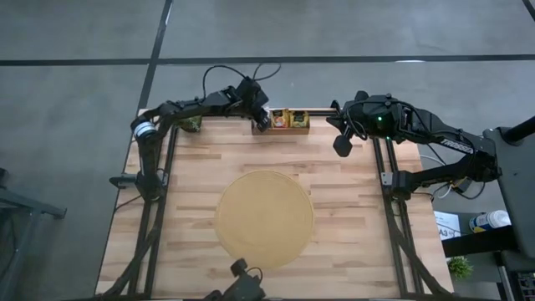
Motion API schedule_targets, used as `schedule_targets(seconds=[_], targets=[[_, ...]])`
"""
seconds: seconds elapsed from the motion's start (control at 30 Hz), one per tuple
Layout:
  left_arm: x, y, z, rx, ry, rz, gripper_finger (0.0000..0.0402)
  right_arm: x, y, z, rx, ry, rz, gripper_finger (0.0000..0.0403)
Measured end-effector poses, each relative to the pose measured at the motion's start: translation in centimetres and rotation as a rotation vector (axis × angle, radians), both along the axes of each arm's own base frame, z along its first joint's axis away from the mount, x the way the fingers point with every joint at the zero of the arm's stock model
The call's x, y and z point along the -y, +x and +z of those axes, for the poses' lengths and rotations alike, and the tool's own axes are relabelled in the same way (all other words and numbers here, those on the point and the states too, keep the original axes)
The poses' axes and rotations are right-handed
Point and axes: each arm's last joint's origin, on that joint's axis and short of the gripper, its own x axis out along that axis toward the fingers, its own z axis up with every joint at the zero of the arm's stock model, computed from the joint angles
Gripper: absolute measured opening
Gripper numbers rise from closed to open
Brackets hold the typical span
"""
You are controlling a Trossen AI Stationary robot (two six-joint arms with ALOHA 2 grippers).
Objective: Pick & Place Tea
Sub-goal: Adjust the red tea bags in the middle section of the wooden organizer
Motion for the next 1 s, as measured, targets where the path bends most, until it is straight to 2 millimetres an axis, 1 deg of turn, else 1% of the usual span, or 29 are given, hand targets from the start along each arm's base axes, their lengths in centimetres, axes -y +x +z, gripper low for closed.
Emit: schedule_targets(seconds=[0.17,0.23,0.3,0.37,0.47,0.53,0.63,0.73,0.83,1.0], targets=[[0.0,0.1,2.3,0.019,0.02,-0.006,0.0,0.0,0.0,0.0,0.001,0.002,-0.001,0.0008],[0.2,-0.3,3.3,0.028,0.022,-0.005,0.0,0.0,0.0,0.0,0.001,0.002,-0.001,0.0008],[0.7,-0.7,4.8,0.067,0.028,0.007,0.0,0.0,0.0,0.0,0.0,0.002,-0.001,0.0008],[1.3,-1.4,6.1,0.115,0.035,0.013,0.0,0.0,0.0,0.0,0.001,0.004,-0.003,0.0008],[2.6,-2.5,7.5,0.19,0.059,0.021,0.0,0.0,0.1,-0.5,-0.011,0.007,0.005,0.0008],[3.7,-3.2,8.3,0.254,0.075,0.018,0.0,0.0,0.5,-0.9,0.0,0.017,0.049,0.0008],[5.9,-4.2,9.5,0.371,0.102,-0.01,0.0,-0.1,1.4,-1.5,0.083,0.032,0.139,0.0008],[8.4,-5.2,9.6,0.458,0.118,-0.039,0.0,0.0,2.3,-2.2,0.157,0.022,0.187,0.0008],[10.7,-6.4,8.9,0.526,0.124,-0.064,0.0,0.1,2.8,-3.3,0.184,0.026,0.201,0.0008],[13.9,-8.3,8.0,0.642,0.144,-0.11,0.0,-0.2,2.9,-5.4,0.221,0.117,0.277,0.0008]])
